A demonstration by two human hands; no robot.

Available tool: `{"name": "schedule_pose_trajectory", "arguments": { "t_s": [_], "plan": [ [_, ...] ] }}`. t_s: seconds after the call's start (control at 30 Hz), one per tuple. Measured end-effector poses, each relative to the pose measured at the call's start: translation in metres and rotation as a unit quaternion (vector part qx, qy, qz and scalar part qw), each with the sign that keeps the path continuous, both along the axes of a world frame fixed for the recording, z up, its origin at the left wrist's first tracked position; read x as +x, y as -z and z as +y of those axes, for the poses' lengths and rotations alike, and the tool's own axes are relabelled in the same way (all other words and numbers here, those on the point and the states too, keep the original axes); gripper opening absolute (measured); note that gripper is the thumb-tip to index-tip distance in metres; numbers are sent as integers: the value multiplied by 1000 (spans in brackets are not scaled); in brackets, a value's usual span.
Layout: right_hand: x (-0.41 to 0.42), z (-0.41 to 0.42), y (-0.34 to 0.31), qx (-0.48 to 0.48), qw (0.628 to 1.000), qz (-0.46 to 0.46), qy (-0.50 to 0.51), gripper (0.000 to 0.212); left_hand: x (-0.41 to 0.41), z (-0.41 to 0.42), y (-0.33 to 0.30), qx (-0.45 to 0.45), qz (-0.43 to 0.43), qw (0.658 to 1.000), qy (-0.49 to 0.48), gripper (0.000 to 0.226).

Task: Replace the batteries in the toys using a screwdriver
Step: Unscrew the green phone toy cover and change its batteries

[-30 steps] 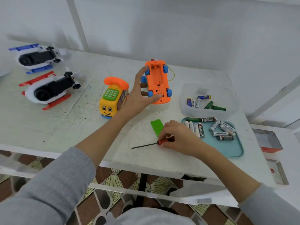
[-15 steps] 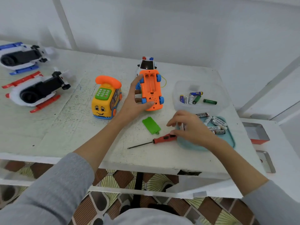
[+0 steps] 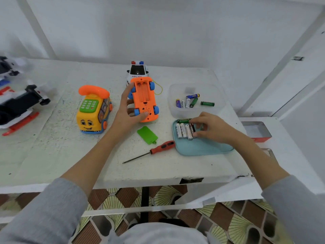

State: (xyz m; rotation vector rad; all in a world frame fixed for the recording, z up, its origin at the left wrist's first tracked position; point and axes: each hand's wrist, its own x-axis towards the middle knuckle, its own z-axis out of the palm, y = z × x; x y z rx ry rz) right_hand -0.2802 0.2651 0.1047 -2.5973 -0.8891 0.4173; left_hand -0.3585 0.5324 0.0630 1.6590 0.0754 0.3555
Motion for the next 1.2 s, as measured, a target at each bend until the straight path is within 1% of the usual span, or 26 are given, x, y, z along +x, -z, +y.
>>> {"name": "schedule_pose_trajectory", "arguments": {
  "t_s": [0.07, 0.27, 0.33, 0.4, 0.47, 0.53, 0.6, 0.73, 0.87, 0.97, 1.03, 1.2],
  "plan": [
    [-1, 1, 0, 15, 1000, 3, 6, 45, 0, -1, 1, 4, 1, 1000, -10, 88],
    [-7, 3, -4, 107, 992, 48, 39, 39, 0, -2, 5, 5, -3, 1000, -27, 89],
    [-8, 4, -7, 140, 988, 43, 53, 35, 0, -3, 5, 4, 0, 1000, -26, 88],
    [-6, 9, -14, 190, 979, 30, 71, 34, 0, -3, 5, 3, -1, 1000, -26, 88],
    [-4, 20, -25, 265, 960, 31, 82, 33, 0, -4, 5, -8, -2, 1000, -26, 90],
    [-2, 38, -35, 322, 943, 39, 73, 32, -1, -5, 5, -18, -4, 1000, -24, 91],
    [-1, 63, -41, 346, 936, 35, 47, 32, 0, -6, 6, -19, -4, 999, -31, 91],
    [4, 114, -39, 354, 935, -14, -5, 26, 0, -7, 6, -32, -6, 999, -36, 91],
    [16, 144, -33, 357, 930, -82, -16, 22, 0, -8, 5, -40, 0, 998, -48, 90],
    [27, 154, -25, 301, 941, -147, -40, 20, -1, -9, 4, -43, 1, 998, -48, 91],
    [31, 158, -20, 271, 942, -187, -58, 19, -1, -9, 3, -44, 1, 998, -49, 91],
    [35, 158, -14, 255, 940, -215, -75, 19, 0, -9, 4, -46, -1, 998, -50, 90]
  ]
}}
